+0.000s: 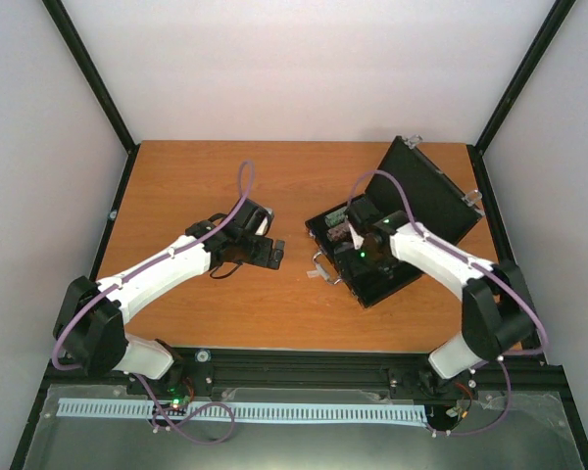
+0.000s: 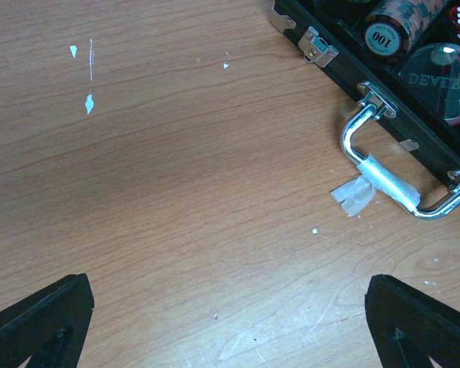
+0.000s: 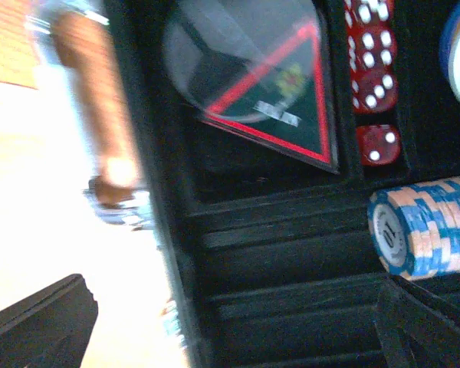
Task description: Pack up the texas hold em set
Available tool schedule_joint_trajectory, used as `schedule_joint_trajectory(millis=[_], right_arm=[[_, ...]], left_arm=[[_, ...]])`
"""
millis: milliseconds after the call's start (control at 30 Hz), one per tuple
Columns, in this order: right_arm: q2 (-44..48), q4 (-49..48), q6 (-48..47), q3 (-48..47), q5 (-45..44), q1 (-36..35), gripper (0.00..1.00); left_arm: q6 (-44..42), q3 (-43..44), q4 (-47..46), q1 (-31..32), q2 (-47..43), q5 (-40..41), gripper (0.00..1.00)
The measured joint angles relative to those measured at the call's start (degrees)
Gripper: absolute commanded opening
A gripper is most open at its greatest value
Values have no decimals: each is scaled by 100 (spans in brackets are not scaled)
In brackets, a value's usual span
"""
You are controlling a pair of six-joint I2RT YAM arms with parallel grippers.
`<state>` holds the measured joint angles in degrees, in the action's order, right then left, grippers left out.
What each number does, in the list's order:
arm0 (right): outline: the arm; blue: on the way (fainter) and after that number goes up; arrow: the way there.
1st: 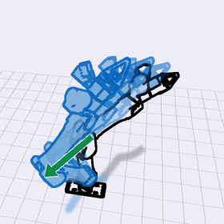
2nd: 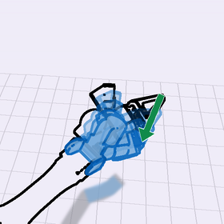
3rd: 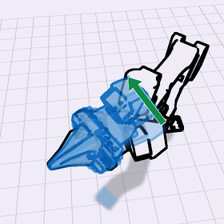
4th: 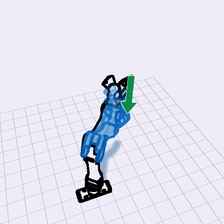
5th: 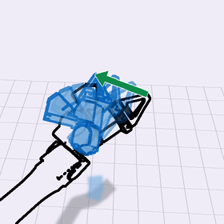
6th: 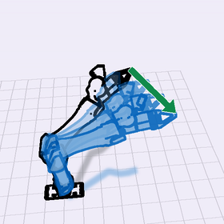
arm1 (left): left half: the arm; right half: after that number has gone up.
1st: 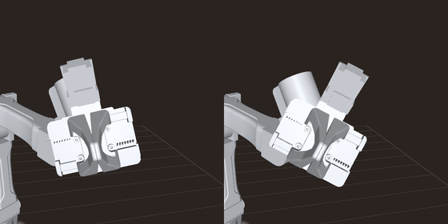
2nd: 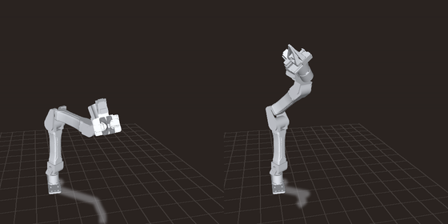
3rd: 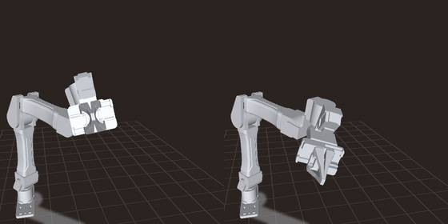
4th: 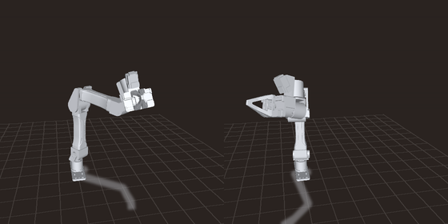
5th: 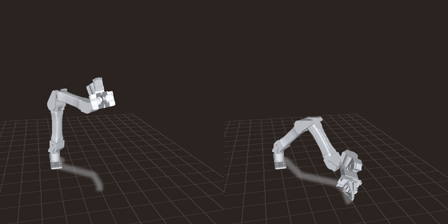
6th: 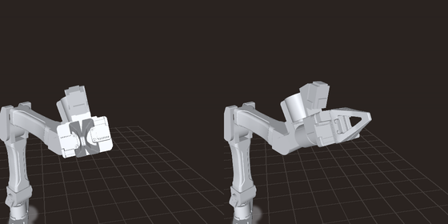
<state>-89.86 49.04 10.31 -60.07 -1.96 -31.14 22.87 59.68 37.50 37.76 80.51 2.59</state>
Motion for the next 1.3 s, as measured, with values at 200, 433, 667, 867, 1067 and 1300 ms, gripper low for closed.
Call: schedule_joint_trajectory(millis=[200,433,667,867,1067,1300], right_arm=[[883,533,-197,-1436,391,0,100],[326,859,-72,-4122,-632,321,100],[-920,1058,105,-5414,-1412,1615,100],[-1399,1145,-55,-5370,-1351,2262,100],[-1432,992,-358,-4800,-1034,2669,100],[-1434,920,-588,-4437,-68,3084,100]], left_arm=[[0,0,0,0,0,-2,100],[0,0,0,0,0,-70,100],[44,0,-4,-2,0,-175,100],[151,-129,-9,-2,-17,-175,100],[227,-372,-4,-2,-140,-144,100],[275,-398,-4,-4,-160,-109,100]])
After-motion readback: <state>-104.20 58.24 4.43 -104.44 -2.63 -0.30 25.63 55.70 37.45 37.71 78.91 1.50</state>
